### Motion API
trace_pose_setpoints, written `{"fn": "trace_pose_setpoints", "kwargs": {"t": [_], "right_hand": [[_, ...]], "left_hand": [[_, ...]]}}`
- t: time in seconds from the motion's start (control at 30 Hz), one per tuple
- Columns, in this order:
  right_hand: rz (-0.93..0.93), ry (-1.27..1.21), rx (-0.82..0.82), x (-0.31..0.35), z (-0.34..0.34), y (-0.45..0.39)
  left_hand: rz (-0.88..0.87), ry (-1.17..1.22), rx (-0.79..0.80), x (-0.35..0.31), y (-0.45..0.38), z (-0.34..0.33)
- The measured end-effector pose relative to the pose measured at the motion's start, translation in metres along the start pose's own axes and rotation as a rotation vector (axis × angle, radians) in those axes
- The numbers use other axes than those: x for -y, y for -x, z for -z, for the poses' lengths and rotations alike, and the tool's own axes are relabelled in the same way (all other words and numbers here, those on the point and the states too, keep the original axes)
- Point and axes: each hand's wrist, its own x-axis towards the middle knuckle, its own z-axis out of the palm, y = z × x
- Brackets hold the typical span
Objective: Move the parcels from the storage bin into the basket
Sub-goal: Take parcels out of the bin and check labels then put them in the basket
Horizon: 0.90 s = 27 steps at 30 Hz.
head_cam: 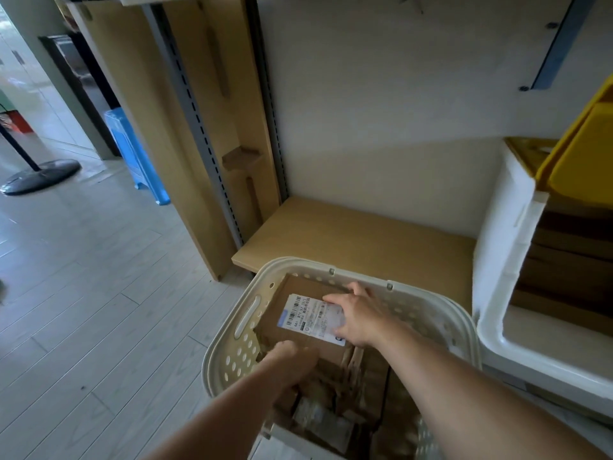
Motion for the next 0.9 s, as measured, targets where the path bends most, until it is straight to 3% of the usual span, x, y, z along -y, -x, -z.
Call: {"fn": "trace_pose_setpoints", "kwargs": {"t": [0.1,0.17,0.3,0.43,0.63,0.73,0.9], "right_hand": [[0.037,0.079,0.007,-0.007,0.008,0.021],[0.044,0.062,-0.008,-0.011,0.015,0.035],[0.068,0.064,-0.051,-0.019,0.029,0.069],[0.18,0.056,-0.186,-0.026,0.045,0.1],[0.319,-0.367,-0.454,-0.037,0.082,0.158],[0.246,-0.548,-0.496,-0.061,0.1,0.189],[0.063,-0.609,-0.579,-0.13,0.112,0.245]], "left_hand": [[-0.143,-0.389,-0.122,0.016,-0.001,0.014],[-0.211,-0.486,-0.15,0.016,0.001,0.022],[-0.322,-0.359,-0.171,-0.015,0.045,0.04],[-0.723,-0.244,-0.152,-0.044,0.1,0.045],[-1.093,-0.032,-0.352,-0.098,0.143,0.035],[-1.191,0.056,-0.376,-0.121,0.152,0.018],[-1.298,0.074,-0.268,-0.159,0.152,-0.022]]}}
